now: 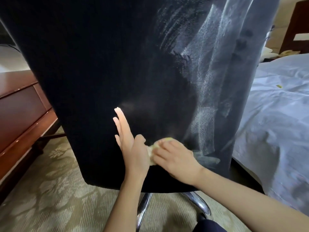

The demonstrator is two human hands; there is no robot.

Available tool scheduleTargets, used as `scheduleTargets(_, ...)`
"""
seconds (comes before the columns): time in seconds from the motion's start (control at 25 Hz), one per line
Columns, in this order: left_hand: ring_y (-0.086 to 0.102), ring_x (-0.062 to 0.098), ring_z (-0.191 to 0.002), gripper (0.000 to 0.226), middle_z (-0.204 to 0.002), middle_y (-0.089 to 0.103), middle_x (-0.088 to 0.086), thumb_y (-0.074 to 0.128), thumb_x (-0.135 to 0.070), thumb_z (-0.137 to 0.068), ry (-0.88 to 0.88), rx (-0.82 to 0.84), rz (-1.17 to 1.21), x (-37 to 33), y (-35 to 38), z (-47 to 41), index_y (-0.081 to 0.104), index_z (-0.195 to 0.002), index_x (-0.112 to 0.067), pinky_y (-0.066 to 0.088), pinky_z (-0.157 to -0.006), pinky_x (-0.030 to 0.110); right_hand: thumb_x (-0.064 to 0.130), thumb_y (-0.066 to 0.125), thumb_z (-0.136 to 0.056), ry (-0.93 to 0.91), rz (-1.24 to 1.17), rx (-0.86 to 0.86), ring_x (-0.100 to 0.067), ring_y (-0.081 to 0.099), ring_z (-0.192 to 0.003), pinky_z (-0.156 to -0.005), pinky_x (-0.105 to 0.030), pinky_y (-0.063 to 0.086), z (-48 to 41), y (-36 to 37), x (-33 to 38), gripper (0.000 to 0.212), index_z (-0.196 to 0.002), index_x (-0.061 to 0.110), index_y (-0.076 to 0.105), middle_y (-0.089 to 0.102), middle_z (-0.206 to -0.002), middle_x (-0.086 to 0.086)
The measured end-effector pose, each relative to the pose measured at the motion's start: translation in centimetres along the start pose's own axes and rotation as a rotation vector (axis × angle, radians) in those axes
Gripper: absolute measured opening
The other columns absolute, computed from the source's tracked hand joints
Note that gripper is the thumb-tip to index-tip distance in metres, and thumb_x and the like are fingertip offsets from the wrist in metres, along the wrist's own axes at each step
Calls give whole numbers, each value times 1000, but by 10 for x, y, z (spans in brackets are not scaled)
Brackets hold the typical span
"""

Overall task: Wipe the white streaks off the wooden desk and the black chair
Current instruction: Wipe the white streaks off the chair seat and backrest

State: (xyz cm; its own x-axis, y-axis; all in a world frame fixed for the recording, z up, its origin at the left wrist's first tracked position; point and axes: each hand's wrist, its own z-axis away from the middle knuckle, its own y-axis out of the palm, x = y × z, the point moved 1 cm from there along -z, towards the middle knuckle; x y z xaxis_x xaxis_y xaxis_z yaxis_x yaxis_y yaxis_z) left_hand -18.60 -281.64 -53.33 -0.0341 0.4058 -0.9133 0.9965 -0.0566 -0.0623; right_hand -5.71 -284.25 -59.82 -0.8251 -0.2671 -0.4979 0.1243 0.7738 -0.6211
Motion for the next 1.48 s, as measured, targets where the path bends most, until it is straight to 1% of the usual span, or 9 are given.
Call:
scheduleTargets(0.12,-15,-7,-139,92,-154,-7,-25,36,12,-79,60,9,-78,-4,4,2,1,-150,-35,-11,-118,37,11,45,-93,-108,19,97,-20,43,-82,-77,-31,41,57,12,4,19,-85,18,61,60,-86,3)
scheduleTargets(0.32,-25,-4,-139,93,-152,-18,-25,31,-6,-67,244,108,-213,-9,28,14,-4,-148,-37,-13,-116,34,9,45,-94,-139,39,116,-19,45,-75,-77,-29,42,92,-7,-26,21,-87,17,62,63,-91,3)
scheduleTargets(0.56,-33,2,-137,97,-148,-35,-18,28,-6,-66,315,143,-450,-6,39,16,-20,-145,-34,-20,-113,42,8,33,-102,42,56,-138,-30,54,-90,-91,-38,46,57,-55,-92,22,-104,10,56,63,-104,-5)
scheduleTargets(0.68,-33,2,-137,97,-144,-40,-21,29,-3,-67,317,161,-504,-4,38,16,-25,-142,-34,-20,-112,45,4,46,-95,113,78,-319,-32,52,-98,-96,-30,38,26,-80,-117,19,-100,3,65,65,-103,-10)
scheduleTargets(0.76,-34,2,-137,97,-143,-42,-20,29,-4,-67,312,175,-508,-2,39,17,-27,-142,-31,-20,-112,45,-6,51,-90,169,110,-433,-31,51,-94,-91,-30,40,3,-92,-127,18,-95,2,67,66,-98,-13)
scheduleTargets(0.96,-34,3,-137,95,-142,-44,-21,27,-7,-67,314,185,-509,3,38,14,-28,-141,-30,-18,-112,43,-17,54,-71,382,42,-579,-28,46,-91,-90,-29,39,-34,-97,-120,34,-97,2,66,65,-100,-11)
scheduleTargets(1.08,-33,1,-137,94,-142,-43,-23,26,-8,-67,320,189,-498,5,35,12,-27,-140,-31,-18,-113,42,-9,61,-78,291,8,-500,-29,50,-92,-89,-26,37,-16,-70,-92,22,-95,3,69,65,-97,-11)
scheduleTargets(1.28,-32,2,-138,94,-144,-41,-21,25,-6,-68,354,194,-496,8,31,10,-28,-141,-30,-18,-113,40,10,45,-93,143,-95,-154,-28,46,-91,-93,-35,39,65,-15,-52,17,-104,12,58,53,-105,-3)
scheduleTargets(1.48,-33,6,-138,92,-144,-44,-16,26,-7,-71,392,159,-633,16,33,7,-31,-141,-23,-18,-112,41,7,55,-82,-54,78,184,-19,49,-80,-87,-31,43,116,6,-17,15,-85,17,66,61,-88,3)
